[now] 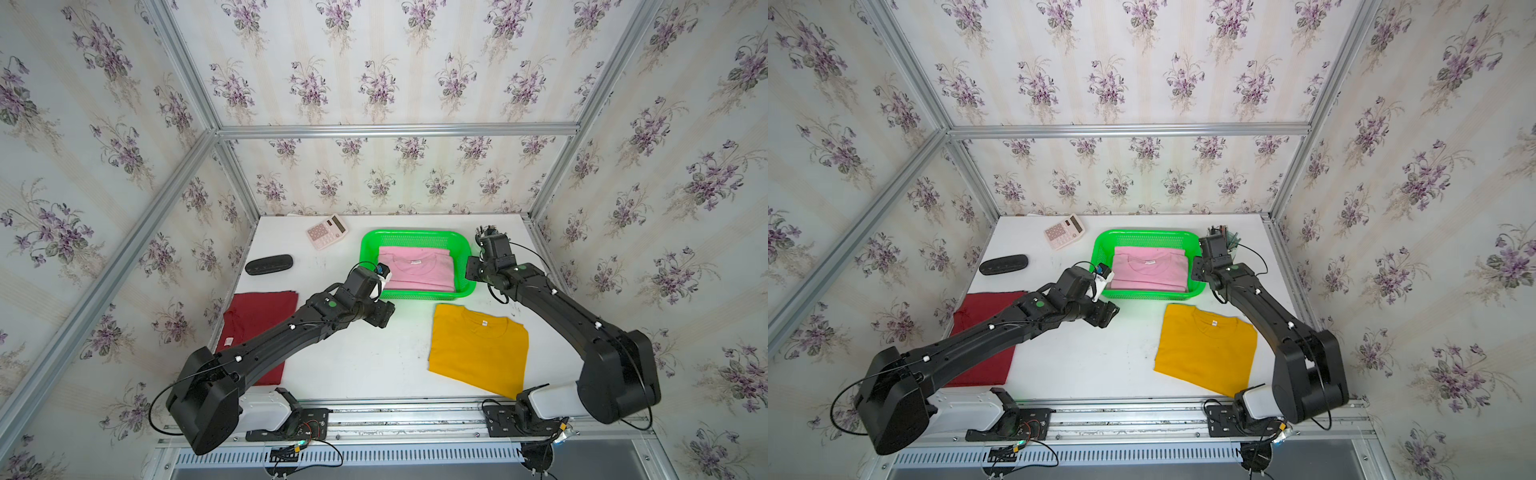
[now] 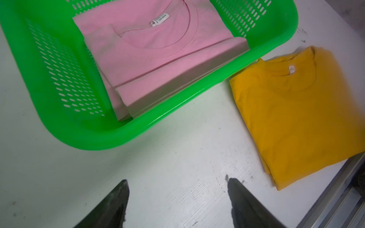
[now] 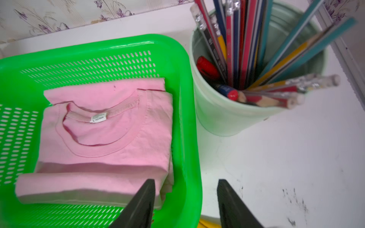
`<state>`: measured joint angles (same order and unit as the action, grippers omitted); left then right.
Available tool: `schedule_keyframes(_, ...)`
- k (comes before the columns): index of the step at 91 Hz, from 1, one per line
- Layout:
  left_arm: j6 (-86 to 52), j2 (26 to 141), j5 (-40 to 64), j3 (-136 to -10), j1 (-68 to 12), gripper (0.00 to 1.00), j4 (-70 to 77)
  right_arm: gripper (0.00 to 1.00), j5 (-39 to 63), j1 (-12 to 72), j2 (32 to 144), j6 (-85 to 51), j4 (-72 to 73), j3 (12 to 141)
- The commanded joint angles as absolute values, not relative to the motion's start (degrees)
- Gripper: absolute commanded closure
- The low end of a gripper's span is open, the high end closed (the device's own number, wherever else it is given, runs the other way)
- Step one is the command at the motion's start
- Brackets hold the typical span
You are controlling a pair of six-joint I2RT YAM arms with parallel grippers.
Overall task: Put the folded t-shirts into the basket
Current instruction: Pick up the T-shirt from the center of the board.
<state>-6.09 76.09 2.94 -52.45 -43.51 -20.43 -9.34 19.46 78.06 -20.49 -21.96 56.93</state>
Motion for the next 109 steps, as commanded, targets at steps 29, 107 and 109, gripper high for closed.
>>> schedule_keyframes(29, -7.09, 76.77, 4.00, -40.50, -47.65, 0.19, 1.90, 0.71, 2.90, 39.08, 75.03, -34.88, -18.79, 36.15)
schedule_keyframes(107, -6.24, 77.61, 22.75, -37.31, -48.29, 0.17, -9.13, 0.55, 7.83, 58.04, 73.28, -30.10, -31.03, 41.34)
schedule_keyframes(109, -6.20, 78.09, 23.77, -37.52, -48.50, 0.17, -9.78, 0.54, 6.84, 57.86, 73.16, -30.49, -31.25, 41.73)
